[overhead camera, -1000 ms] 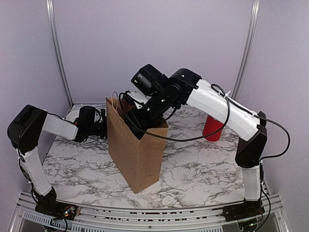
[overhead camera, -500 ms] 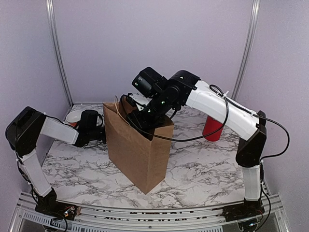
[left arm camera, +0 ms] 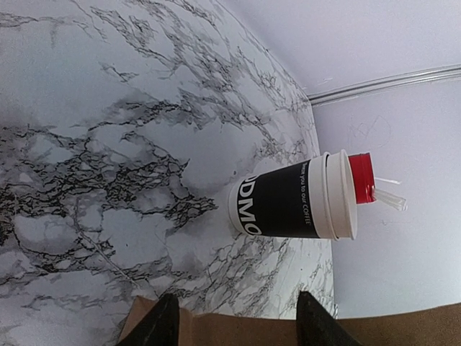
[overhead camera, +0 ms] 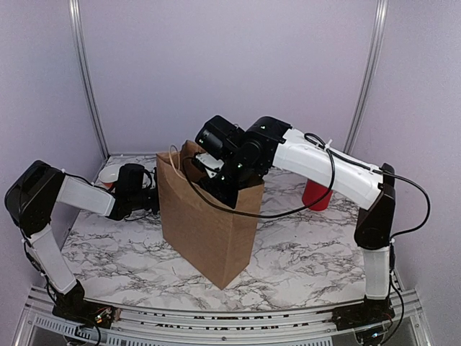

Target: Pack the takeout coffee

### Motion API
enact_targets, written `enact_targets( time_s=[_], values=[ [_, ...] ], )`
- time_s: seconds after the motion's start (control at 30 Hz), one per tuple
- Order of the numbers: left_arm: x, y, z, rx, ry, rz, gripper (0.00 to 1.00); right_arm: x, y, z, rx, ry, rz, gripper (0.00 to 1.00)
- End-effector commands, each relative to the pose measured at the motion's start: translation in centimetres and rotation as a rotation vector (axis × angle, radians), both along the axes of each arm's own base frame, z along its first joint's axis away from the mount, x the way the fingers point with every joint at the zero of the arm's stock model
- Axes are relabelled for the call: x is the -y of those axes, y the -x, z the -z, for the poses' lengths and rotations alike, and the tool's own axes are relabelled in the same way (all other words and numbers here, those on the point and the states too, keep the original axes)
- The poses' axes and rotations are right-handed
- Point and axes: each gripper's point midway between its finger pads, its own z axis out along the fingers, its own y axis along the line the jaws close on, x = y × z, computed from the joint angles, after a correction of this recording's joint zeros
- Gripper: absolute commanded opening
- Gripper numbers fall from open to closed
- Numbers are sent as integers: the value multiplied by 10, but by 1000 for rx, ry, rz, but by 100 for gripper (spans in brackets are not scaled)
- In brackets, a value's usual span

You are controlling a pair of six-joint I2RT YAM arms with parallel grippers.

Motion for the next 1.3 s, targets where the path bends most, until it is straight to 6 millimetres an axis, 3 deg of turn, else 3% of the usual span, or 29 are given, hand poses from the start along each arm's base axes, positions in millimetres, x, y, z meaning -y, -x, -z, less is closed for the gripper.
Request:
enact_targets(
  time_s=[0.0, 0.4, 0.97, 1.27],
  values=[
    [5, 1, -20, 49, 32, 22, 56, 4, 6, -12, 32, 0, -9, 50],
    [5, 0, -28, 69, 37, 24, 56, 18, 15, 17, 45, 173, -35, 50],
    [4, 2, -42, 89, 44, 25, 56, 14, 19, 58, 2, 223, -57, 50],
    [2, 2, -46, 100, 40, 20, 56, 18, 20, 61, 0, 233, -48, 50]
  ],
)
